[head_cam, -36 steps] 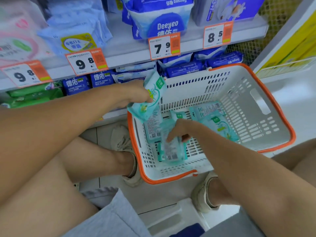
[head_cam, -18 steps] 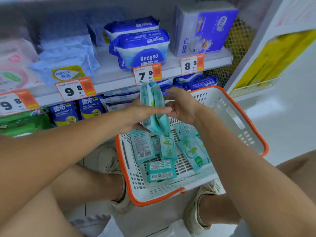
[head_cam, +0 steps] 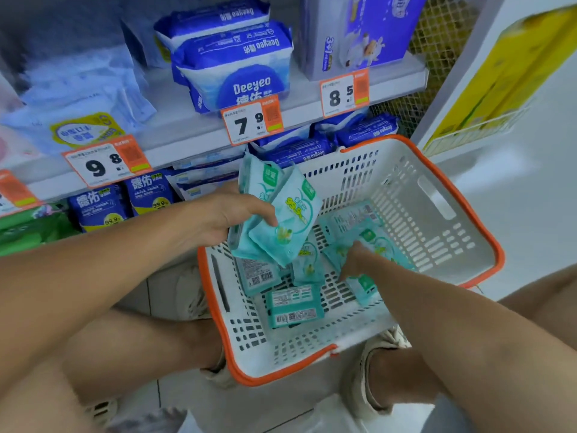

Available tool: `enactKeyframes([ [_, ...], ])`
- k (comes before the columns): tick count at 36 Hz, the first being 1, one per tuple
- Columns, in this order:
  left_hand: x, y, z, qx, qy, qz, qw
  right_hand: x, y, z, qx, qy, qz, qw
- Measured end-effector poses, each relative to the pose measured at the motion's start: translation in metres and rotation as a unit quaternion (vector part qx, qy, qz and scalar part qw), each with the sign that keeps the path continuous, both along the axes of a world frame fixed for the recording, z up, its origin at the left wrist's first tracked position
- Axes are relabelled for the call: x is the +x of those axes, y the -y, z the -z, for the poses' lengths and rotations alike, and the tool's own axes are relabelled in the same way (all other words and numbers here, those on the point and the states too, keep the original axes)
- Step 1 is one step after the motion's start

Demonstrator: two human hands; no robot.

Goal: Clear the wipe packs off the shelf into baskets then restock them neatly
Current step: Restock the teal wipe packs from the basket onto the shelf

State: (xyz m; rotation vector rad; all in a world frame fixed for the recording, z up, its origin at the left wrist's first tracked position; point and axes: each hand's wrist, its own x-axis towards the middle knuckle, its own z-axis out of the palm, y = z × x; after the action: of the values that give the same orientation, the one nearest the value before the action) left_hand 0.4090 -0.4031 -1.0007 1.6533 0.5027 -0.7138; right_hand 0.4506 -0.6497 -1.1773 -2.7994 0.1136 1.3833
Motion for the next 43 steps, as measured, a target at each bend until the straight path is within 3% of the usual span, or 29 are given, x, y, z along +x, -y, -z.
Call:
enactKeyframes([
  [4,0.005,0.002,0.002,-0.005,0.002,-0.007,1.000,-0.002,0.002,0.049,-0.001,0.033,0.049,0.998],
  [10,0.015,0.007,-0.006,0.004,-0.003,-0.023,1.000,-0.005,-0.008,0.021,0.047,0.030,0.034,0.998],
  [12,0.016,0.007,-0.010,0.004,0.000,-0.037,0.999,-0.004,-0.011,0.013,0.087,0.038,0.092,0.991],
  [16,0.017,0.005,-0.023,-0.017,-0.002,-0.056,0.998,0.001,-0.014,-0.005,0.183,-0.026,0.246,0.951],
  [20,0.018,0.002,-0.042,-0.045,0.024,-0.097,0.994,0.027,-0.004,-0.074,0.302,-0.002,0.324,0.897],
  [25,0.015,0.000,-0.076,-0.095,0.081,-0.157,0.980,0.055,0.023,-0.229,0.515,-0.007,0.225,0.827],
  [29,0.008,-0.007,-0.112,-0.137,0.116,-0.206,0.962,0.060,0.040,-0.326,0.533,0.038,0.096,0.840],
  [34,-0.007,-0.014,-0.151,-0.127,0.172,-0.217,0.953,0.057,0.044,-0.389,0.550,0.085,0.005,0.830],
  [43,-0.019,-0.005,-0.194,-0.199,0.260,-0.172,0.929,0.033,-0.018,-0.408,0.718,0.212,0.096,0.656],
])
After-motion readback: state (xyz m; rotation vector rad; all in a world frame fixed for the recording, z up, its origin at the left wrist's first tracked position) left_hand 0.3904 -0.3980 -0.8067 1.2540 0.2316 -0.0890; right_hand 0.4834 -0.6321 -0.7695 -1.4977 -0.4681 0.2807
